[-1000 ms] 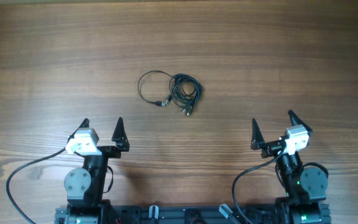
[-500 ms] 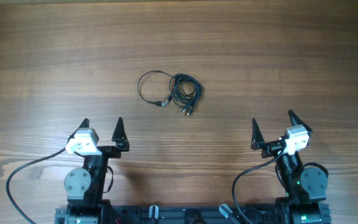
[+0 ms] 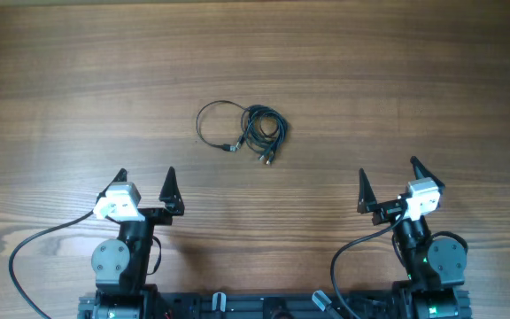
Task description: Untangle cables
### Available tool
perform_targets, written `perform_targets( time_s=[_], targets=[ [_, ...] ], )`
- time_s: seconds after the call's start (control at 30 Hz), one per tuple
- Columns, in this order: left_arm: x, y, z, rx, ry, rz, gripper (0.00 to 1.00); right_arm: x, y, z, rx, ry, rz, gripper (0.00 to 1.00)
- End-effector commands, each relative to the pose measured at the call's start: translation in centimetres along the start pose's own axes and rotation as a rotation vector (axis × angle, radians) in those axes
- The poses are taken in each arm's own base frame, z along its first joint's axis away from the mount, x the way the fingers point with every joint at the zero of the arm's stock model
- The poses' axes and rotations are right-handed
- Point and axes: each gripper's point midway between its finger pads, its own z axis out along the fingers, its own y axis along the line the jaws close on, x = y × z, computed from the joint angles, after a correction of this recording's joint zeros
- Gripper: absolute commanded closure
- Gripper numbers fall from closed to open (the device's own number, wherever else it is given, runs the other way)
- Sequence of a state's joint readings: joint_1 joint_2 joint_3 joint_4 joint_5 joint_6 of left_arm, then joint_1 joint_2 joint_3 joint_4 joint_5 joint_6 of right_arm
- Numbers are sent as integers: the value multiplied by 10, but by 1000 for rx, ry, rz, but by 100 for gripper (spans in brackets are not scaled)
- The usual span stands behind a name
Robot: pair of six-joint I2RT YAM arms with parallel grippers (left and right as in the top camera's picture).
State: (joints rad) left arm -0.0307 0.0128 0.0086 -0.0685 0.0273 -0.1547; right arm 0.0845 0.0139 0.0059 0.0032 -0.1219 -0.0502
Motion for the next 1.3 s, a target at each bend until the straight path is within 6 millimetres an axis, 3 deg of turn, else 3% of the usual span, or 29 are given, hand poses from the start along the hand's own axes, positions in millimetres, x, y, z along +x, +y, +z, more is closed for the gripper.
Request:
perform_targets(
  time_s=[0.0, 0.43, 0.6, 0.73, 0.9, 1.07, 1.27],
  targets=[
    [3, -1, 0, 11, 8, 1, 0, 1, 0, 0, 3, 2, 1, 1],
    [-2, -2, 0, 13, -10, -14, 0, 0, -1, 0, 10, 1, 9, 0],
    [-28, -2, -5, -21, -7, -18, 0, -2, 5, -1, -27, 7, 32, 0],
    [-32, 0, 2, -63, 84, -47, 0, -6, 0, -3, 1, 60, 38, 0],
    [-37, -2, 24, -101, 239, -123, 0, -9, -1, 3, -2, 183, 52, 1],
    [-42, -5, 38, -148, 440, -128, 0, -13, -4, 24, -4, 360, 102, 0],
    [-44, -10, 27, -217, 656, -233, 0, 12, -4, 42, 6, 686, 184, 0]
  ],
)
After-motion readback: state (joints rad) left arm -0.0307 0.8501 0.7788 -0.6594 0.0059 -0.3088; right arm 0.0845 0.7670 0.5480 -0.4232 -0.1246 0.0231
